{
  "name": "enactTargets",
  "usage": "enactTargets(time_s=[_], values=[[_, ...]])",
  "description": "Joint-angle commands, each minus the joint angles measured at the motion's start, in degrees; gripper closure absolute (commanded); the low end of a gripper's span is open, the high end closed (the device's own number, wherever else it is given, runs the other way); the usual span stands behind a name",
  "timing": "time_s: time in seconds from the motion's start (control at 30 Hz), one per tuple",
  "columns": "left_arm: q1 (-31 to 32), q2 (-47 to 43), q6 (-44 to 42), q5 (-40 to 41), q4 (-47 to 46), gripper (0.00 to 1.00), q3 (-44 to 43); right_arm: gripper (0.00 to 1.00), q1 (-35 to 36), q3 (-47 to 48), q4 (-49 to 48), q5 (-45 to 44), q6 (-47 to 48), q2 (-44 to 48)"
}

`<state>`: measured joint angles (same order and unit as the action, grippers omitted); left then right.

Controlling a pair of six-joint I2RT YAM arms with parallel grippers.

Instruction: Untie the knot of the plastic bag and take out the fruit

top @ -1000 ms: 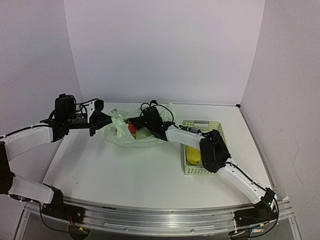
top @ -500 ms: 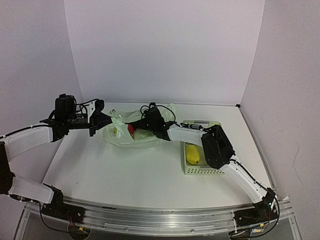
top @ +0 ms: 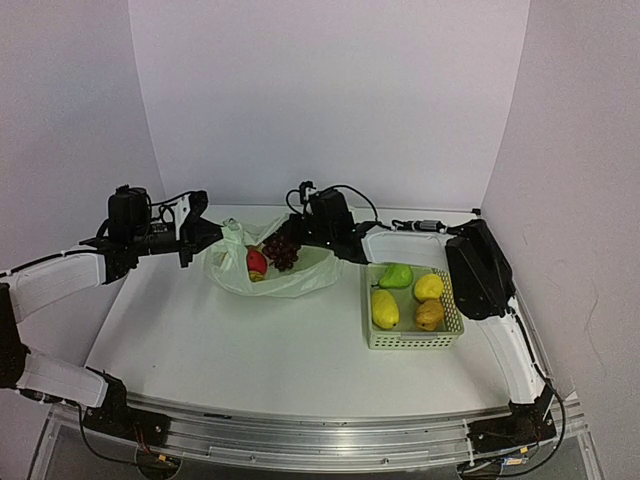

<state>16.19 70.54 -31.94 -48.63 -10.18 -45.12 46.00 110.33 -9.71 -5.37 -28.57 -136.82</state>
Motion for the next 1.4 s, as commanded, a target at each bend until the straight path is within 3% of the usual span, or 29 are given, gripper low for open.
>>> enactTargets(time_s=[0.0, 0.4, 0.87, 1.07, 1.27, 1.37], values=[[0.19, 0.86, 3.57, 2.88, -5.04, 1.0, -2.08, 1.0, 0.7, -2.95, -3.74, 9.66, 1.65, 7.44], [0.12, 1.46, 9.19, 8.65, -7.66, 1.0, -2.96, 1.0, 1.22, -9.69, -3.55, 30.96, 4.93, 19.13], [0.21, 1.78, 8.12, 8.65, -6.08, 1.0, -3.13, 1.0, 0.76, -10.98, -3.12, 32.82, 8.31, 30.9], [0.17, 1.34, 7.61, 8.43, -5.83, 1.0, -2.63, 1.0, -1.97, -17.59, -0.34, 22.74, 8.38, 42.09], [0.17, 1.22, 7.34, 7.37, -5.2, 1.0, -2.88, 1.0, -3.77, -23.49, 26.45, -5.44, 15.14, 51.66], [0.17, 1.32, 7.17, 7.02, -4.91, 1.0, -3.25, 1.0, -5.29, -29.28, 33.79, -14.04, 12.83, 54.79]])
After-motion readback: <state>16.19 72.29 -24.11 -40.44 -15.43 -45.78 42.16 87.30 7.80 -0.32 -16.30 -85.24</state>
